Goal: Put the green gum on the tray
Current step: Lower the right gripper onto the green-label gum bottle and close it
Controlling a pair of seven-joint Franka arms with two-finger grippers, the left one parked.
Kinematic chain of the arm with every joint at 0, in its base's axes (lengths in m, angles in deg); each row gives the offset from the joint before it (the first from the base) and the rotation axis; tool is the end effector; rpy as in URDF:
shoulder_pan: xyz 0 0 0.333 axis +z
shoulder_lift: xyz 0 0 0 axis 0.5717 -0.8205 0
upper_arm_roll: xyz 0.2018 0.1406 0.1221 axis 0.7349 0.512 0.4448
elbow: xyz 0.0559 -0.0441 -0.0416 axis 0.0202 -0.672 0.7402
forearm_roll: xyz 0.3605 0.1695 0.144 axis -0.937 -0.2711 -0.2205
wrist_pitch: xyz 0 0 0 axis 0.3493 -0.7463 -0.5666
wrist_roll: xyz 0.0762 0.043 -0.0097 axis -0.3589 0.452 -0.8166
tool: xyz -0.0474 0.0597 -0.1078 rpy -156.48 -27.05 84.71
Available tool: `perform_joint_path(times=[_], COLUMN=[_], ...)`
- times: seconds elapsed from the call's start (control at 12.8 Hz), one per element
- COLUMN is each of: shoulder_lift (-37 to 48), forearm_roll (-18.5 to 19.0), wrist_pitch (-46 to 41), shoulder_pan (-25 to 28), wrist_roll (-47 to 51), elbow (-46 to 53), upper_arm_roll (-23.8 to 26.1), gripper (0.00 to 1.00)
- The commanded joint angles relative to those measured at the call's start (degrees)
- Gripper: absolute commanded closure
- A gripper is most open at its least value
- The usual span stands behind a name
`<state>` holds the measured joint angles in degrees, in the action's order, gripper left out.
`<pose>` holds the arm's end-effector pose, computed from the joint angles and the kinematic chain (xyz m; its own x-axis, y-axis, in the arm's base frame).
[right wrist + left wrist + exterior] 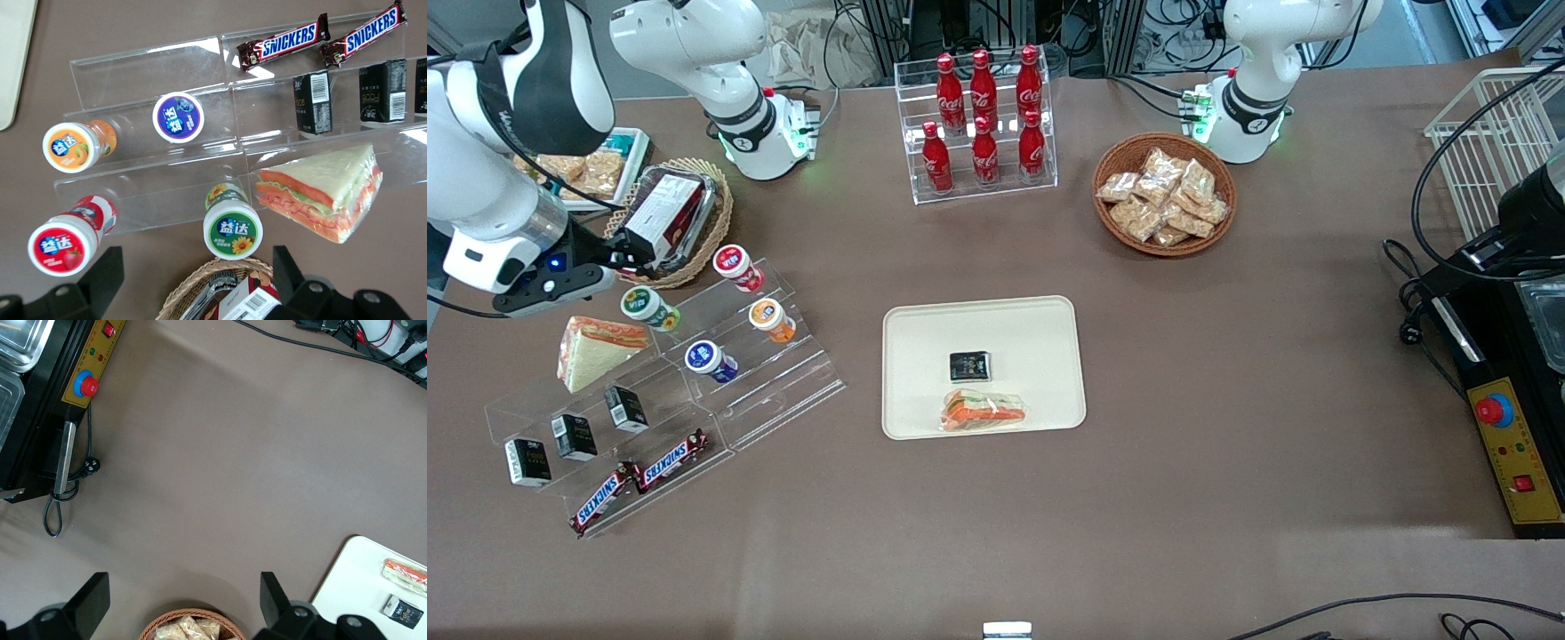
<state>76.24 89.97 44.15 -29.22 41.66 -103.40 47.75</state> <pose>0.5178 -0.0295 0.3963 0.9318 0.3588 -0.0543 0.3608 -0.9320 0.0336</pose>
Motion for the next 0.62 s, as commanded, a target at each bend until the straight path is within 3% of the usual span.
perform_joint_path(times=[0.0, 0.55], shoulder_lift=[1.50, -0.61], forearm_roll=[1.42, 1.42], wrist_pitch=[5.30, 9.36], shoulder_pan=[0.06, 0.15], wrist_roll=[-3.10, -5.58], elbow=[-4.58, -7.31], upper_arm_roll=[-1.76, -3.35], gripper=[0.01, 0.01])
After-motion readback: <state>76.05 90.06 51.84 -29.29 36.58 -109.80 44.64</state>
